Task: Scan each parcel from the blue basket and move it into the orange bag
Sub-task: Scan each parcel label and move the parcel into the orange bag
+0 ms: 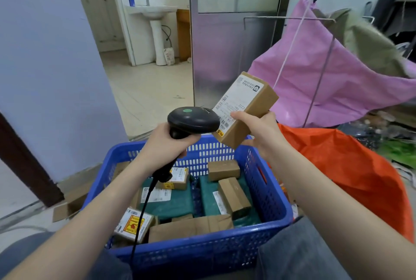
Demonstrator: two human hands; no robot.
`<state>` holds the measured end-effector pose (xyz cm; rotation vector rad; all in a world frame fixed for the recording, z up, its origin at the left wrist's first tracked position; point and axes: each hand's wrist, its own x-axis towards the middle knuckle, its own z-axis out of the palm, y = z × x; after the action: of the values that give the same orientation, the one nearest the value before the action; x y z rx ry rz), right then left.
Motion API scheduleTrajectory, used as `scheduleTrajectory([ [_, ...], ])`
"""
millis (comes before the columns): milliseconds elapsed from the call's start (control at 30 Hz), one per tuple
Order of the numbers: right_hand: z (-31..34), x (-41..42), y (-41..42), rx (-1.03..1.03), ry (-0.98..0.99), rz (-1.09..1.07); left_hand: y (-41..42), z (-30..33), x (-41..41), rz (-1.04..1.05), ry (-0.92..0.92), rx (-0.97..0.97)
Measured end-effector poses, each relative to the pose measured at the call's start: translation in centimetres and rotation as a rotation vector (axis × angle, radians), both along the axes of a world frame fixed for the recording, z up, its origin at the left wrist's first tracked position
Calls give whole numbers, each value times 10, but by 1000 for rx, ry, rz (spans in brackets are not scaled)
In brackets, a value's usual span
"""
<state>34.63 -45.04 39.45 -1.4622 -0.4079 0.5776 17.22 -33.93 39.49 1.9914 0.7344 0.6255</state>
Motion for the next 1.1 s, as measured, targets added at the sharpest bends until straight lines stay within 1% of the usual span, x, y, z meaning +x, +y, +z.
scheduleTrajectory([
  [167, 4, 1, -7, -10, 12, -23, -5, 4, 1, -23, -13, -34],
  [367, -1, 6, -12, -14, 18, -45, -5, 0, 5, -10, 13, -46],
  [567, -14, 17, -15, -10, 57, -72, -7, -9, 17, 5, -34, -77],
  [800, -42, 46, -26, -27, 43, -143, -12, -31, 60, 62, -38, -86],
  [967, -68, 81, -52, -67, 44, -243, -26, -52, 101, -21, 29, -74],
  [1100, -95, 114, -77, -102, 119, -362, -39, -73, 138, -72, 73, -61],
])
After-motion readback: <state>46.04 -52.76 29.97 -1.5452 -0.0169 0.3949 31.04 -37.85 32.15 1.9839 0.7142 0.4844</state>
